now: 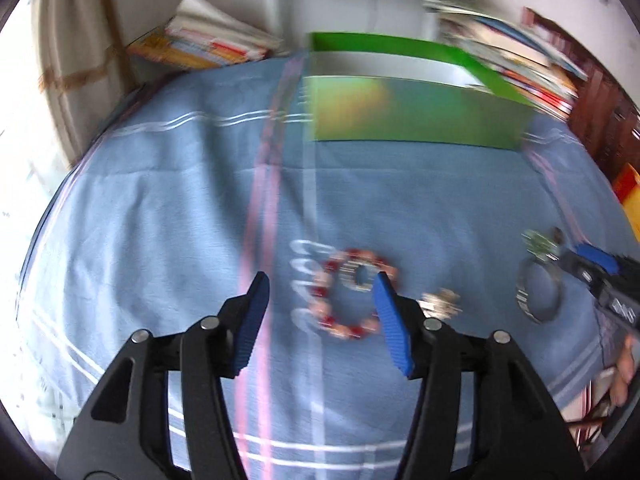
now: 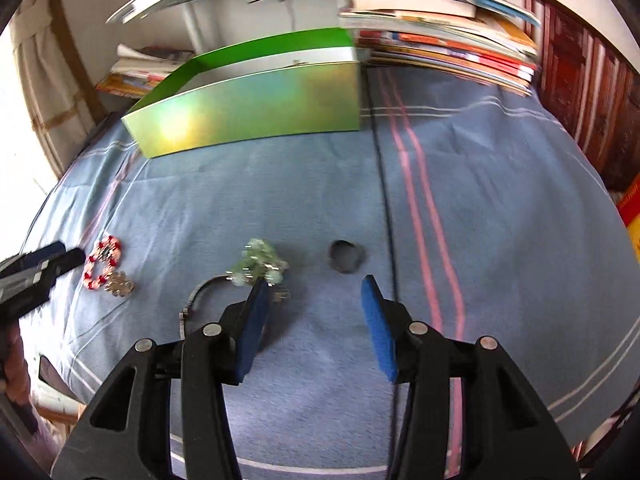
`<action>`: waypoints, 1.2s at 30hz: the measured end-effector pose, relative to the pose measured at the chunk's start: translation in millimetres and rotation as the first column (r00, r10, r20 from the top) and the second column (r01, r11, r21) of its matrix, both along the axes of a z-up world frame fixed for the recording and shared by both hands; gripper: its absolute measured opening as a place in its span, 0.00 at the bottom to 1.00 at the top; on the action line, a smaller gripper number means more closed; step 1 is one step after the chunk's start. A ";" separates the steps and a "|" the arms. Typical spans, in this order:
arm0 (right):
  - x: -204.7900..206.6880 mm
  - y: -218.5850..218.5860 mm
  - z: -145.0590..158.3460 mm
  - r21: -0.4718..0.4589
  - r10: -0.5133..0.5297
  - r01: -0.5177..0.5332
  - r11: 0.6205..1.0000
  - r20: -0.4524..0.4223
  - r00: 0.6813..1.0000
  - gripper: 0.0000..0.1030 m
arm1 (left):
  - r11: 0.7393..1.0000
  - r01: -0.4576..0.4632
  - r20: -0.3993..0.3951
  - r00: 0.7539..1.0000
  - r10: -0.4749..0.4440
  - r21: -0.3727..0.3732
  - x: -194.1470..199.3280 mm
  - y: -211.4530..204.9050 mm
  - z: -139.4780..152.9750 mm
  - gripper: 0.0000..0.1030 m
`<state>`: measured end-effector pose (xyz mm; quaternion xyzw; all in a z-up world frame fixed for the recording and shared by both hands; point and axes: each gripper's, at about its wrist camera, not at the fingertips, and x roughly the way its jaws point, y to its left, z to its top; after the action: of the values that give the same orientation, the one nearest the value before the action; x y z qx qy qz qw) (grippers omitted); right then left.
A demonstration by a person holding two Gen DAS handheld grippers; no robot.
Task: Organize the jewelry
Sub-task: 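Grasp the green jade pendant with the right tool while the left tool grasps the silver brooch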
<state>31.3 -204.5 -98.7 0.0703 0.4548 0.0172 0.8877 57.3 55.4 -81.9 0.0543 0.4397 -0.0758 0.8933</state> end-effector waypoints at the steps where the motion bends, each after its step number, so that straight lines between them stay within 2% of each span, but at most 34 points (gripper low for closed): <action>1: -1.5 -2.6 -0.4 0.001 -0.007 0.007 1.000 -0.002 1.000 0.46 | 1.000 0.023 0.000 1.000 -0.023 0.003 -2.4 -7.2 -0.6 0.54; 6: -5.2 -6.8 -3.4 0.013 -0.006 0.006 1.000 -0.007 1.000 0.46 | 0.994 0.111 -0.011 0.994 -0.111 0.020 -10.2 -37.7 -10.1 0.59; 9: -4.9 -2.9 -3.3 0.028 0.008 -0.008 1.000 -0.003 1.000 0.46 | 0.992 0.119 -0.031 0.992 -0.118 0.028 -7.4 -45.6 -16.8 0.59; 13: 1.0 8.6 -0.7 0.056 0.044 -0.044 0.997 0.007 0.999 0.46 | 0.993 0.110 -0.053 0.993 -0.108 0.033 -5.0 -48.3 -25.2 0.53; 17: 10.2 25.1 1.4 0.037 0.075 -0.075 0.996 0.017 0.997 0.45 | 0.994 0.108 -0.053 0.993 -0.106 0.028 -3.7 -49.0 -25.4 0.52; 23: 27.0 36.9 -1.3 0.028 0.096 -0.096 0.995 0.011 0.995 0.22 | 0.994 0.107 -0.055 0.993 -0.105 0.025 -2.3 -48.2 -25.6 0.52; 24: 28.5 39.5 -0.9 0.020 0.104 -0.104 0.994 0.012 0.995 0.13 | 0.994 0.106 -0.057 0.993 -0.105 0.023 -2.2 -48.0 -26.2 0.52; 29: 28.4 43.2 1.9 0.029 0.125 -0.126 0.992 0.020 0.992 0.07 | 0.995 0.103 -0.062 0.993 -0.102 0.016 -1.8 -47.4 -26.3 0.52; 30: 28.5 43.9 4.2 0.034 0.126 -0.127 0.991 0.026 0.992 0.07 | 0.995 0.103 -0.062 0.993 -0.102 0.014 -1.7 -47.4 -26.1 0.50; 32: 29.4 44.9 12.1 0.034 0.126 -0.128 0.991 0.050 0.991 0.07 | 0.994 0.105 -0.061 0.993 -0.104 0.007 -2.0 -47.6 -25.7 0.36; 35: 32.2 43.7 24.2 0.036 0.116 -0.119 0.992 0.084 0.990 0.07 | 0.995 0.102 -0.058 0.993 -0.101 0.004 -2.1 -47.5 -25.0 0.22; 36: 33.3 42.5 27.1 0.033 0.112 -0.116 0.993 0.093 0.989 0.06 | 0.995 0.100 -0.053 0.994 -0.099 0.007 -1.8 -47.5 -24.9 0.22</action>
<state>64.6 -162.1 -71.6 0.0606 0.4169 0.0798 0.9034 55.5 7.8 -106.8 0.0784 0.4603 -0.1194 0.8762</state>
